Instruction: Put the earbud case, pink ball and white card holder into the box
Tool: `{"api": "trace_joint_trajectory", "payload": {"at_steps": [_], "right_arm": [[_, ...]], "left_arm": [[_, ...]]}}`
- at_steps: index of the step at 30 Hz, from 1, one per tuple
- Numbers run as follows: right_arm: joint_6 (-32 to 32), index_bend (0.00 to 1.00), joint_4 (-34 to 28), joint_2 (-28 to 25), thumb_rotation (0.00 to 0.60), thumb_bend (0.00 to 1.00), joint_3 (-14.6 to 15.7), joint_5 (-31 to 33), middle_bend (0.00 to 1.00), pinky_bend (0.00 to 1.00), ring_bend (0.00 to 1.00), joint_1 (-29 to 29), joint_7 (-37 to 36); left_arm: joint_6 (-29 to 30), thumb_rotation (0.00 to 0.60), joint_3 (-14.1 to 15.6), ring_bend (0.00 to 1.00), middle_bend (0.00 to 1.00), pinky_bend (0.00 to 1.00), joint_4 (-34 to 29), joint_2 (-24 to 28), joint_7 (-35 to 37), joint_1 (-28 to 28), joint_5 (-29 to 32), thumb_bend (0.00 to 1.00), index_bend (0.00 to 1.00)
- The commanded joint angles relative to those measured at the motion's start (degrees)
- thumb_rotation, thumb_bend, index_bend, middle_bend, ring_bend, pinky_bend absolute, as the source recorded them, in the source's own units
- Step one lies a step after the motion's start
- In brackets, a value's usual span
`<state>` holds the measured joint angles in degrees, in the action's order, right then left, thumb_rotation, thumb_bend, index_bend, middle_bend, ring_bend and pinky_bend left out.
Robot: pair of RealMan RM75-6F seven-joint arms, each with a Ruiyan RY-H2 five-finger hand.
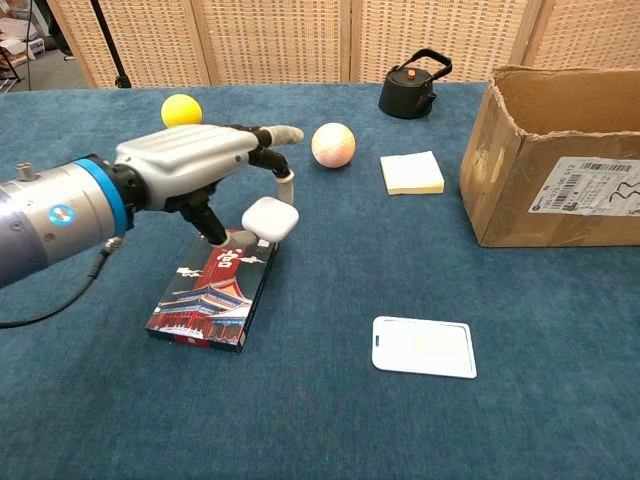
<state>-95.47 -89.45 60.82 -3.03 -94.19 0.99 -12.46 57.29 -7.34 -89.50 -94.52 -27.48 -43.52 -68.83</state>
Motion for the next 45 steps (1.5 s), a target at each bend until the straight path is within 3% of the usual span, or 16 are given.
{"api": "trace_joint_trajectory", "payload": {"at_steps": [1, 8, 13, 18, 22, 25, 30, 38, 45], "right_arm": [[0.17, 0.00, 0.05, -0.05, 0.600, 0.00, -0.07, 0.22, 0.00, 0.00, 0.00, 0.05, -0.22], [1.03, 0.00, 0.14, -0.12, 0.600, 0.00, -0.24, 0.95, 0.00, 0.00, 0.00, 0.34, -0.61], [1.62, 0.00, 0.36, -0.18, 0.600, 0.00, -0.52, 1.71, 0.00, 0.00, 0.00, 0.55, -1.10], [2.41, 0.00, 0.51, -0.20, 0.600, 0.00, -0.61, 2.22, 0.00, 0.00, 0.00, 0.83, -1.32], [2.44, 0.00, 0.53, -0.27, 0.600, 0.00, -0.61, 2.20, 0.00, 0.00, 0.00, 0.86, -1.48], [2.32, 0.00, 0.54, -0.34, 0.600, 0.00, -0.55, 2.08, 0.00, 0.00, 0.00, 0.79, -1.65], [1.92, 0.00, 0.52, -0.09, 0.600, 0.00, -0.41, 1.46, 0.00, 0.00, 0.00, 0.73, -0.65], [1.94, 0.00, 1.08, 0.37, 0.600, 0.00, -0.32, -0.08, 0.00, 0.00, 0.00, 1.41, 1.34], [3.14, 0.00, 0.92, -0.31, 0.600, 0.00, -0.91, -2.54, 0.00, 0.00, 0.00, 3.76, 4.30]], "left_arm": [[-1.36, 0.600, -2.28, 0.00, 0.00, 0.00, 3.00, -4.22, -4.14, -2.38, 4.53, 0.36, 0.51], [-2.99, 0.600, -5.94, 0.00, 0.00, 0.00, 8.73, -9.79, -6.79, -5.74, 10.90, 0.34, 0.50], [-5.17, 0.600, -7.72, 0.00, 0.00, 0.00, 12.95, -13.30, -7.61, -8.23, 14.81, 0.25, 0.33], [-6.51, 0.600, -8.76, 0.00, 0.00, 0.00, 15.17, -15.11, -6.30, -9.65, 16.27, 0.03, 0.02], [-6.43, 0.600, -9.20, 0.00, 0.00, 0.00, 13.70, -14.01, -3.17, -9.34, 14.87, 0.00, 0.00], [-4.81, 0.600, -8.75, 0.00, 0.00, 0.00, 10.16, -10.79, -0.37, -7.97, 11.45, 0.00, 0.00], [3.58, 0.600, -5.77, 0.00, 0.00, 0.00, -0.25, 4.11, 5.81, -0.53, 0.89, 0.00, 0.00], [12.81, 0.600, -2.65, 0.00, 0.00, 0.00, -2.65, 17.66, 17.68, 8.84, -6.59, 0.00, 0.00], [21.51, 0.600, -0.62, 0.00, 0.00, 0.00, -2.30, 26.27, 25.40, 17.82, -7.85, 0.00, 0.00]]}}
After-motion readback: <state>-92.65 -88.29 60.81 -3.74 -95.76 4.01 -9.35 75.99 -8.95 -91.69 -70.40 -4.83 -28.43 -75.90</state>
